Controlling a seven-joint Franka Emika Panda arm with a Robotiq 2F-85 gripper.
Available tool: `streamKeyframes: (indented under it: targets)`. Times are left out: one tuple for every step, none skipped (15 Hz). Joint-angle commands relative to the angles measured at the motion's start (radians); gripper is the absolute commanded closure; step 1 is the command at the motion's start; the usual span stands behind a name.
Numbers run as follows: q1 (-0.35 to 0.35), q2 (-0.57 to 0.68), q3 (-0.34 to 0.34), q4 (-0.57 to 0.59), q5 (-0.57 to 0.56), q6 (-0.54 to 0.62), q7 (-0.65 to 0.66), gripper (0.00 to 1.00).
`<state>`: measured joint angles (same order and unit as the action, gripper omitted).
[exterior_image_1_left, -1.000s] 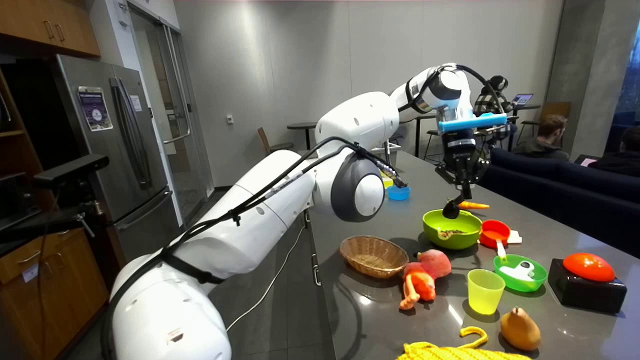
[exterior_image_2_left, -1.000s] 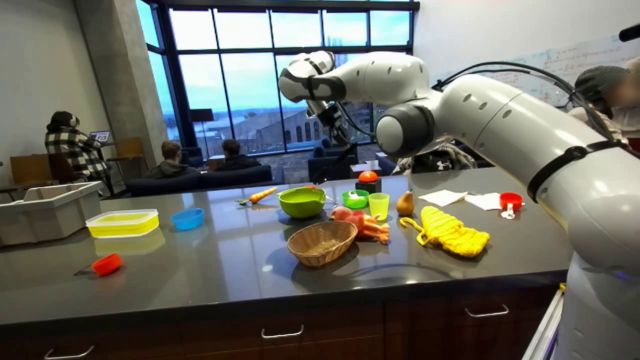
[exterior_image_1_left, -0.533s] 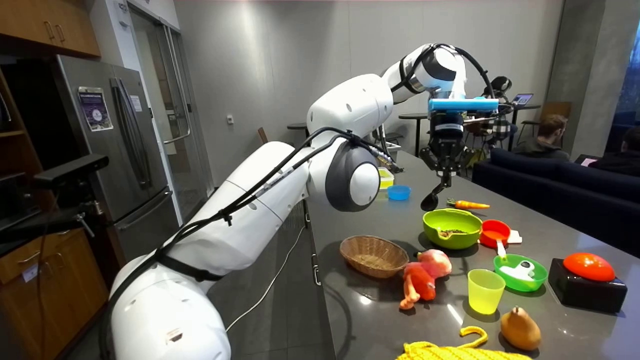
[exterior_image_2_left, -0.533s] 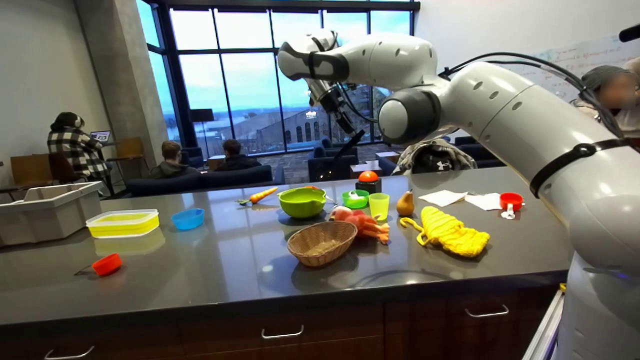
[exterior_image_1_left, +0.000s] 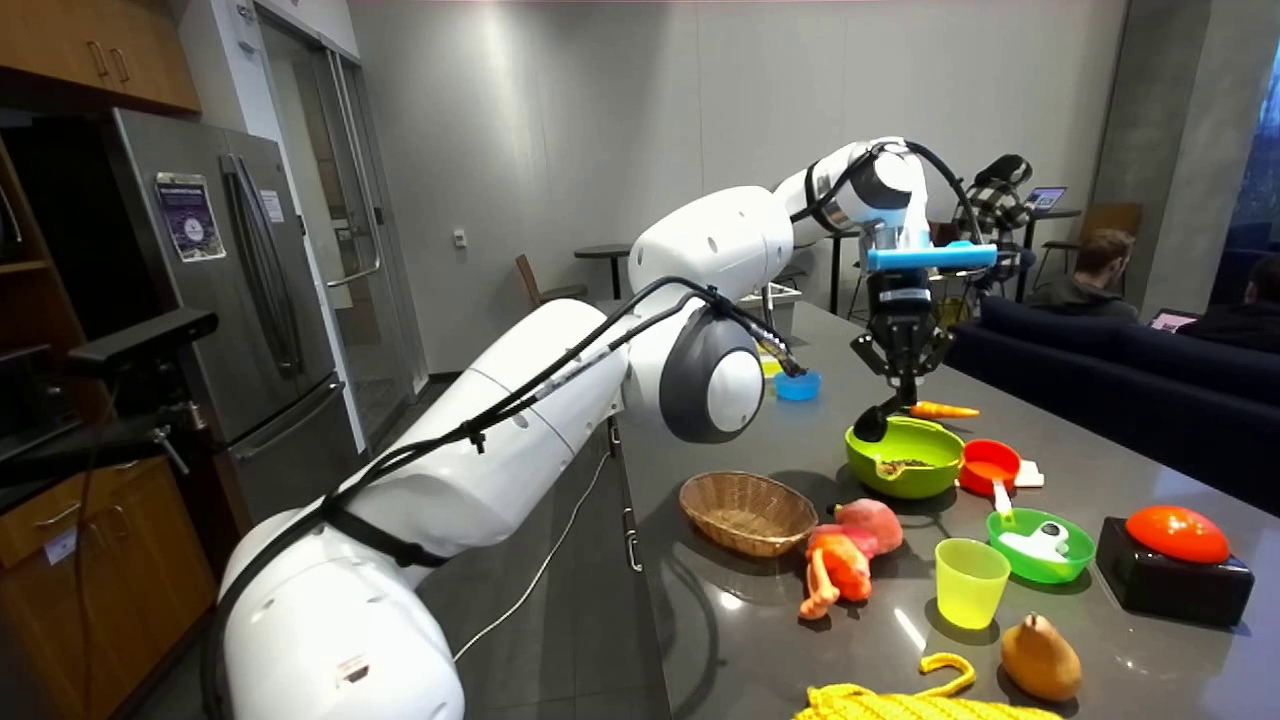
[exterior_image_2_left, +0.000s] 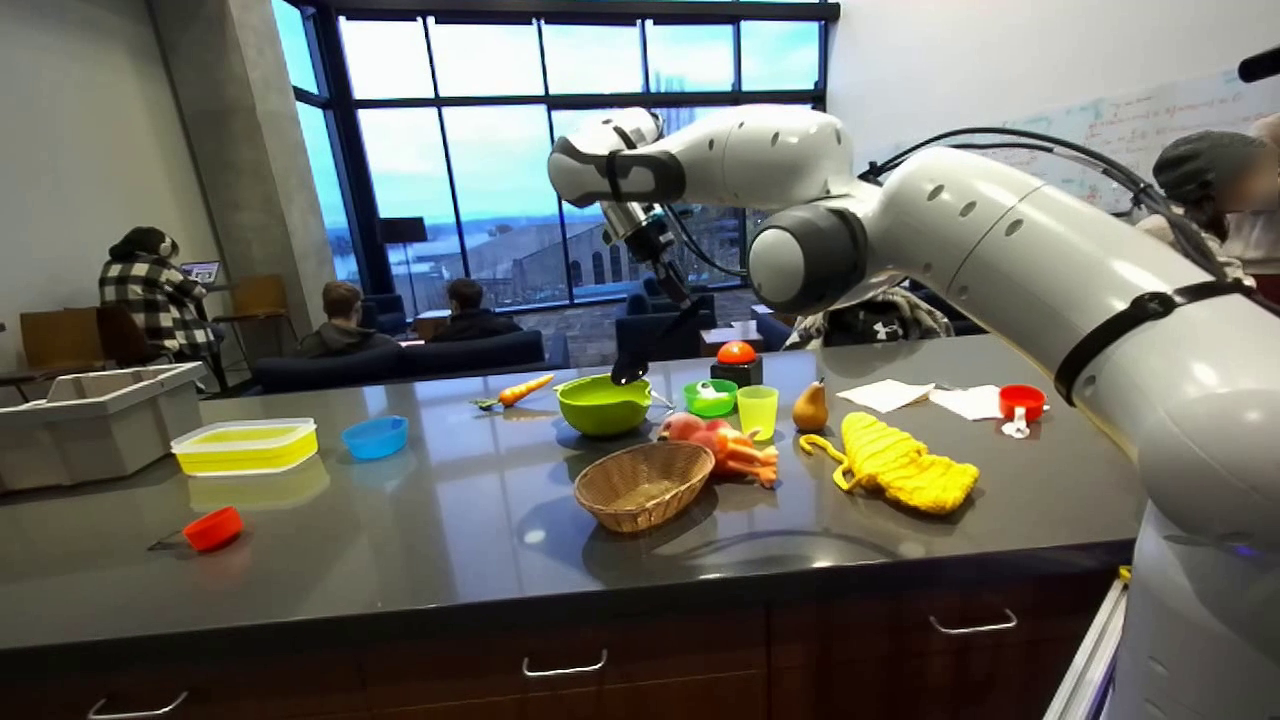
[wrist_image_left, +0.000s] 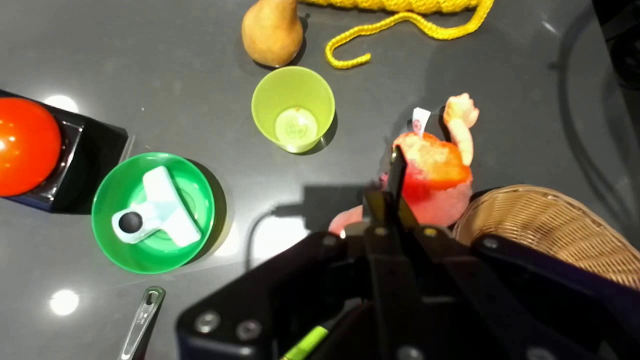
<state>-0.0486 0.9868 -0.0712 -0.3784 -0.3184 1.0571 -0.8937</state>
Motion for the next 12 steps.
streamKeyframes:
  targets:
    - [0.008, 0.050, -0.022, 0.025, 0.009, 0.062, 0.006, 0.99]
    - [0.007, 0.062, -0.024, 0.025, 0.011, 0.076, 0.011, 0.99]
    - [0.006, 0.071, -0.025, 0.027, 0.012, 0.086, 0.011, 0.99]
    - [0.005, 0.078, -0.028, 0.026, 0.013, 0.100, 0.018, 0.99]
    - [0.002, 0.084, -0.029, 0.027, 0.016, 0.107, 0.023, 0.99]
    - [0.000, 0.089, -0.029, 0.028, 0.019, 0.114, 0.030, 0.99]
    - [-0.003, 0.092, -0.027, 0.031, 0.025, 0.120, 0.040, 0.99]
    - [-0.006, 0.092, -0.024, 0.031, 0.031, 0.125, 0.051, 0.99]
    - [-0.005, 0.091, -0.023, 0.030, 0.034, 0.130, 0.057, 0.99]
    - [-0.006, 0.089, -0.022, 0.030, 0.037, 0.138, 0.061, 0.99]
    - [-0.006, 0.088, -0.020, 0.030, 0.042, 0.145, 0.067, 0.99]
    - [-0.006, 0.084, -0.019, 0.026, 0.046, 0.150, 0.071, 0.99]
